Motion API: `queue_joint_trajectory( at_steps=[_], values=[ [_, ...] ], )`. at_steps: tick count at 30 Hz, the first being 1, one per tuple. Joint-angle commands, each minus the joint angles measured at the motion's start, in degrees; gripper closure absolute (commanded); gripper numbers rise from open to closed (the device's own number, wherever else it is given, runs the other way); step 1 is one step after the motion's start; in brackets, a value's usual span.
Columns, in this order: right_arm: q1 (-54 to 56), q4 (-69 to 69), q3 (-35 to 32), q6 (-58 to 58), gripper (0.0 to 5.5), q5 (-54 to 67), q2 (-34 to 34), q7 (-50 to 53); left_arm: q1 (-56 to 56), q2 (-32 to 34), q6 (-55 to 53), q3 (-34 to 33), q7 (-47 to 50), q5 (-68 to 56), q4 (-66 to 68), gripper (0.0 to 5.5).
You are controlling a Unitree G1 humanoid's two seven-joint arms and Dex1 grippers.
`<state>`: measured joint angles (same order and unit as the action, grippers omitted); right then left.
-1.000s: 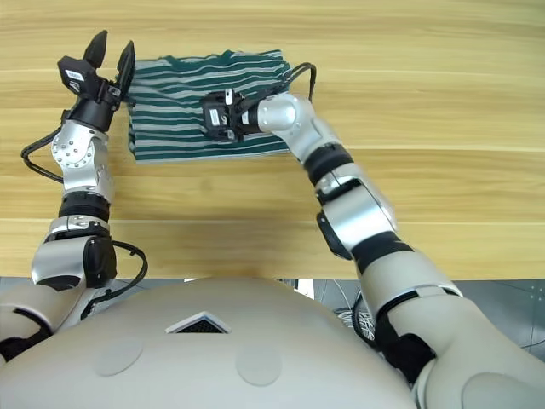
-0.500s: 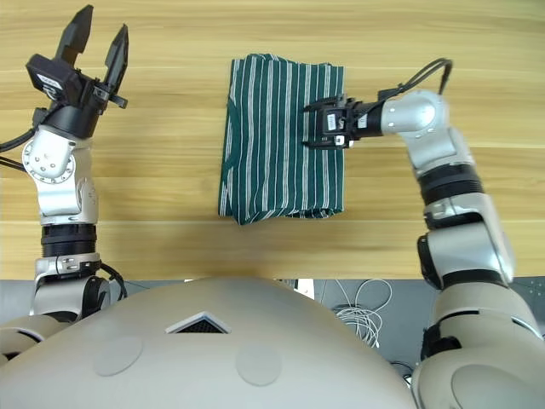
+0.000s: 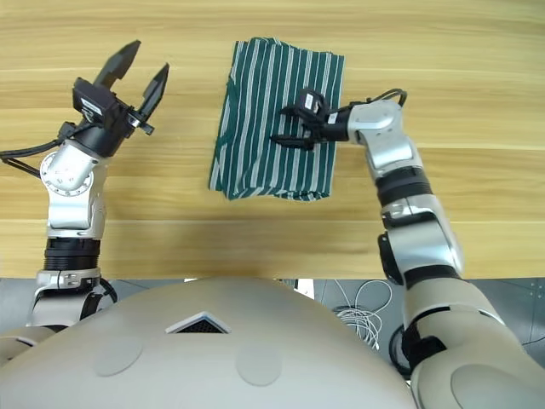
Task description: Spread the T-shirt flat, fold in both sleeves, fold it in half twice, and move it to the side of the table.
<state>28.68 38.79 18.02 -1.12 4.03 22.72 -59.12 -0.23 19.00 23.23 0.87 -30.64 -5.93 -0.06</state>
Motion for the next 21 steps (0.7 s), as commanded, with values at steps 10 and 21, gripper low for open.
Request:
queue_joint_trajectory(
  at_steps=[10,21],
  values=[
    [-7.94,2.55,9.84,7.28,2.29,-6.68,-1.95,-9.26,1.51,1.69,-0.24,1.79,-0.74,0.42,-0.34,3.38],
    [-11.97,-11.85,7.06,3.76,2.29,1.26,1.64,-14.58,1.29,2.33,-1.14,2.75,-1.33,0.36,-0.7,3.38]
  ],
)
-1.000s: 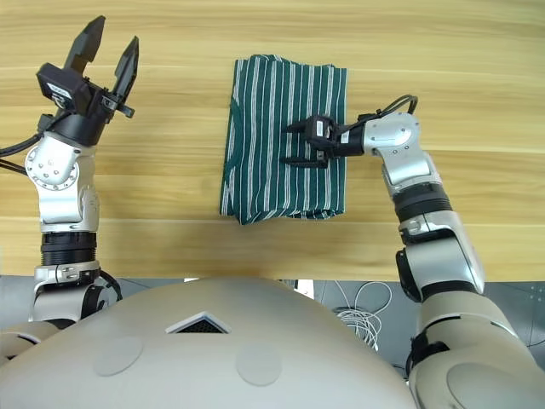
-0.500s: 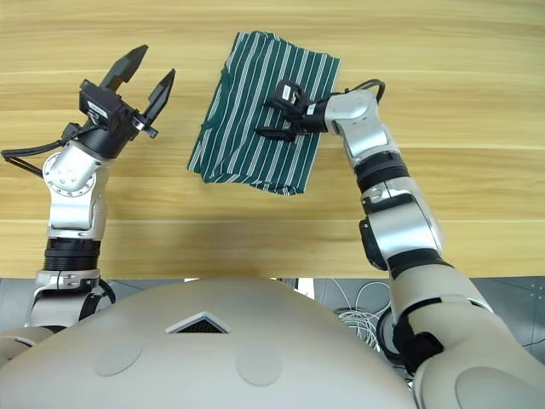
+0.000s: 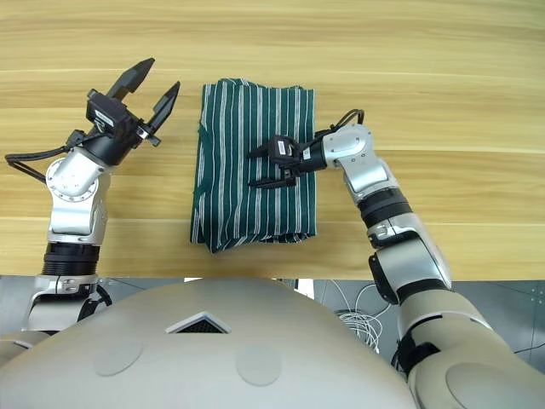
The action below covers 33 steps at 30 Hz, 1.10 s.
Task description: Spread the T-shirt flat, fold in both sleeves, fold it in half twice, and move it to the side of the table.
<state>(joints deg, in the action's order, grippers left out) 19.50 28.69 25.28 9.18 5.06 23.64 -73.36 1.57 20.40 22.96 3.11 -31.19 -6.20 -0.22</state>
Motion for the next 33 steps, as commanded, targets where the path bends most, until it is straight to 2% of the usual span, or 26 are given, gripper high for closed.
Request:
queue_joint_trajectory(
  at_steps=[1,5,8,11,14,18,21,27,33],
  values=[
    [-2.93,-3.65,-0.99,-8.42,2.29,2.01,0.85,-1.02,-0.71,1.06,-0.96,0.56,-0.54,1.21,-0.41,3.38],
    [-3.15,-14.59,-8.13,-11.3,2.29,10.15,4.42,-3.21,-1.01,3.61,-1.04,1.38,-1.99,3.56,-1.12,3.38],
    [-6.97,-23.89,-16.43,-9.27,1.7,15.71,13.18,-7.95,1.32,9.59,-0.95,2.08,-7.01,4.42,-5.1,2.81],
    [-16.83,-25.63,-21.19,-0.24,1.12,13.07,24.24,-13.73,8.69,19.28,1.1,1.28,-17.44,-0.93,-10.69,2.29],
    [-26.26,-24.65,-20.01,7.03,0.6,6.06,29.77,-13.39,19.12,28.19,0.87,-2.98,-23.6,-1.78,-14.47,1.89],
    [-26.99,-26.79,-16.13,11.18,0.53,-0.08,29.06,-10.23,26.94,33.46,-1.51,-4.2,-25.73,2.77,-22.32,1.89],
    [-25.09,-27.2,-13.56,12.67,0.53,-3.6,27.13,-6.99,22.67,32.13,0.67,0.38,-24.71,9.47,-20.09,1.89],
    [-22.69,-28.84,-10.81,15.81,0.53,-8.46,25.96,-0.68,18.31,28.92,12.73,8.68,-18.29,23.95,-9.59,1.89],
    [-25.97,-33.95,-10.43,15.63,0.53,-7.38,28.55,0.73,17.03,30.28,18.18,11.97,-16.44,25.31,-5.62,1.89]
  ],
)
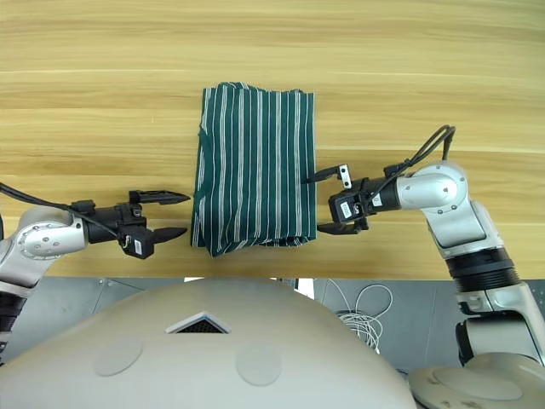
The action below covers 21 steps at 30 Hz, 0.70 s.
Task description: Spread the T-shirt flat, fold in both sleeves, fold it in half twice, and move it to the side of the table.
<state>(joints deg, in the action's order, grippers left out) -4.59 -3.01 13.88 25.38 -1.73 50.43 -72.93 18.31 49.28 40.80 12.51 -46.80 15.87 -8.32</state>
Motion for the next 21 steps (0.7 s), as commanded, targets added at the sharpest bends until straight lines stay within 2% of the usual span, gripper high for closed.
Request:
queue_joint_trajectory(
  at_steps=[1,5,9,10,15,20,21],
  values=[
    [-2.16,-2.99,1.16,-0.74,0.67,-0.78,1.77,0.72,-0.03,1.23,0.84,3.19,-0.64,3.19,2.79,1.89],
    [-2.9,-4.97,1.38,-1.14,1.27,-0.62,2.47,1.34,-0.33,1.19,1.88,5.2,-0.02,2.69,3.57,1.89],
    [-2.61,-5.1,1.7,-1.6,2.09,-0.72,2.48,1.95,-0.73,1.43,1.57,6.78,-0.29,1.41,3.35,1.89],
    [-2.15,-4.9,1.89,-1.72,2.14,-1.05,2.19,2.3,-1.15,1.26,1.68,7.2,-0.2,1.59,3.72,1.89],
    [-1.07,-4.39,2.29,-2.07,3.27,-1.45,1.97,3.61,-3.83,0.29,2.09,9.18,0.34,1.89,5.67,1.89],
    [-1.36,-5.43,2.82,-2.5,4.14,-0.46,1.92,3.87,-6.55,-0.07,3.09,11.85,-0.25,1.59,8.66,1.89],
    [-1.46,-5.74,2.89,-2.63,4.3,-0.3,1.9,3.89,-6.71,0.01,3.32,12.36,-0.35,1.39,9.07,2.08]
  ],
)
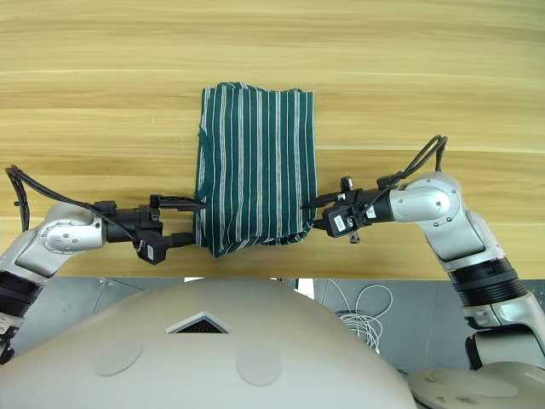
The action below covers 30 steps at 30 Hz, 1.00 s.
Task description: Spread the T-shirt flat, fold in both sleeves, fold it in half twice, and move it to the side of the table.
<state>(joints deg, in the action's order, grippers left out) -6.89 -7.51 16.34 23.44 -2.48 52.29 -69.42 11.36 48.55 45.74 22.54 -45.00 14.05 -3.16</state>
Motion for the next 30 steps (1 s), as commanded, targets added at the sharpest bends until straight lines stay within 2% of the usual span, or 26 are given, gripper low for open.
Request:
queue_joint_trajectory(
  at_steps=[1,6,12,14,18,24,30],
  values=[
    [0.76,-1.5,0.51,-0.82,4.47,0.55,0.02,0.42,0.16,0.79,-1.48,2.79,-2.23,2.98,4.18,2.19],
    [0.37,-2.65,0.75,-1.46,5.4,0.92,0.05,0.68,0.23,0.94,-1.34,4.86,-2.62,1.61,4.97,3.27],
    [0.04,-3.31,0.98,-1.99,5.4,1.44,0.01,1.01,0.41,0.93,-1.1,6.58,-2.61,0.95,5.44,4.36],
    [0.02,-3.36,1.11,-2.12,5.4,1.53,-0.05,1.14,0.35,0.87,-1.1,7.23,-2.74,0.82,5.93,4.88],
    [-0.14,-3.42,1.14,-2.43,5.41,1.71,-0.23,1.65,0.26,1.18,-0.89,7.32,-2.63,0.13,6.78,5.47],
    [0.0,-2.97,0.46,-3.14,5.42,3.47,0.01,1.31,-0.49,1.73,-1.03,4.47,-2.54,-7.4,8.0,5.5],
    [2.37,5.44,-4.87,-7.12,5.42,17.78,1.19,-5.78,0.72,0.92,-6.84,1.18,-6.47,-28.6,1.17,5.5]
  ],
)
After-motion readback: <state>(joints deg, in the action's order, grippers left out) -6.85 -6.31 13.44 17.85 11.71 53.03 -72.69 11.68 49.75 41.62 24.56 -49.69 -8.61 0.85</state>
